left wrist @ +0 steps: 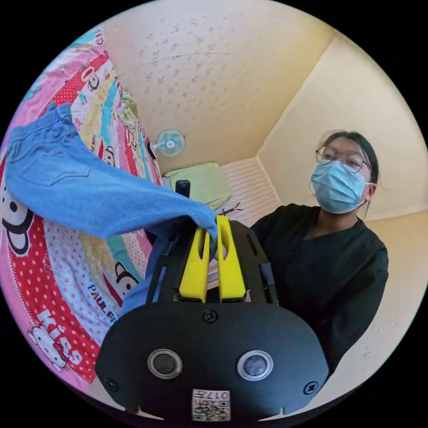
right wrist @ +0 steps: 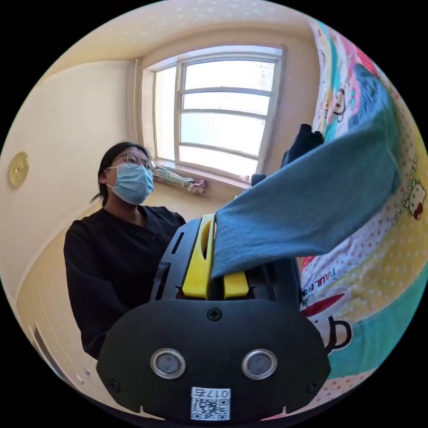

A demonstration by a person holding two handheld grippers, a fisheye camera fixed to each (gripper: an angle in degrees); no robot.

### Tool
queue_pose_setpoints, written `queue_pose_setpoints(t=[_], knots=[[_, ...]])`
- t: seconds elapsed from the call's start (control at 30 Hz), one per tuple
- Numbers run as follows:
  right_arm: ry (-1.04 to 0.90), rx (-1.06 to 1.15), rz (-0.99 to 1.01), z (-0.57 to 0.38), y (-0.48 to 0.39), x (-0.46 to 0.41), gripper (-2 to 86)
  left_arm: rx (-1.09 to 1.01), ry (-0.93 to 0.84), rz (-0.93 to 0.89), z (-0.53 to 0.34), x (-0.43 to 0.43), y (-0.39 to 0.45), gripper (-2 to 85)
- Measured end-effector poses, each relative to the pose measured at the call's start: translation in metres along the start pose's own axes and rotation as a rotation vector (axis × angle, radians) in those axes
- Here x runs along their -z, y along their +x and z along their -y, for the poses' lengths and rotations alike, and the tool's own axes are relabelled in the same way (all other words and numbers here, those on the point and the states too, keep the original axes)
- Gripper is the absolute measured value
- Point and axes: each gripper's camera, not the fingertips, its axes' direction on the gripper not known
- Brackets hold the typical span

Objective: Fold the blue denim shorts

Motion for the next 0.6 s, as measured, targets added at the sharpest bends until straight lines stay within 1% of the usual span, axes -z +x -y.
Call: queue_pose_setpoints(t=[0.03,0.07,0.13,0.2,0.27,0.33,0.37,0.47,0.53,0.6], knots=[[-0.034,0.054,-0.023,-0.001,-0.036,-0.018,-0.8,-0.051,0.002,-0.002,-0.003,-0.011,0.030,-0.3],[-0.046,0.082,-0.031,-0.002,-0.054,-0.026,-0.8,-0.100,0.009,-0.015,-0.006,-0.022,0.059,-0.3],[-0.079,0.184,-0.047,-0.004,-0.122,-0.057,-0.8,-0.157,0.024,-0.035,-0.008,-0.038,0.099,-0.3],[-0.102,0.269,-0.074,-0.005,-0.174,-0.079,-0.8,-0.212,0.038,-0.033,-0.007,-0.054,0.138,-0.3],[-0.121,0.340,-0.106,-0.003,-0.220,-0.098,-0.8,-0.295,0.038,-0.004,-0.001,-0.073,0.187,-0.2],[-0.134,0.416,-0.161,0.003,-0.274,-0.120,-0.8,-0.335,0.038,0.023,0.007,-0.085,0.218,-0.2],[-0.136,0.431,-0.179,0.005,-0.286,-0.125,-0.8,-0.342,0.032,0.029,0.015,-0.092,0.232,-0.1],[-0.134,0.462,-0.286,0.014,-0.330,-0.142,-0.8,-0.323,0.034,0.070,0.035,-0.104,0.239,-0.2],[-0.083,0.399,-0.387,0.022,-0.337,-0.140,-0.8,-0.256,0.033,0.090,0.050,-0.110,0.225,-0.2],[-0.030,0.344,-0.438,0.027,-0.329,-0.131,-0.8,-0.214,0.038,0.120,0.063,-0.115,0.205,-0.3]])
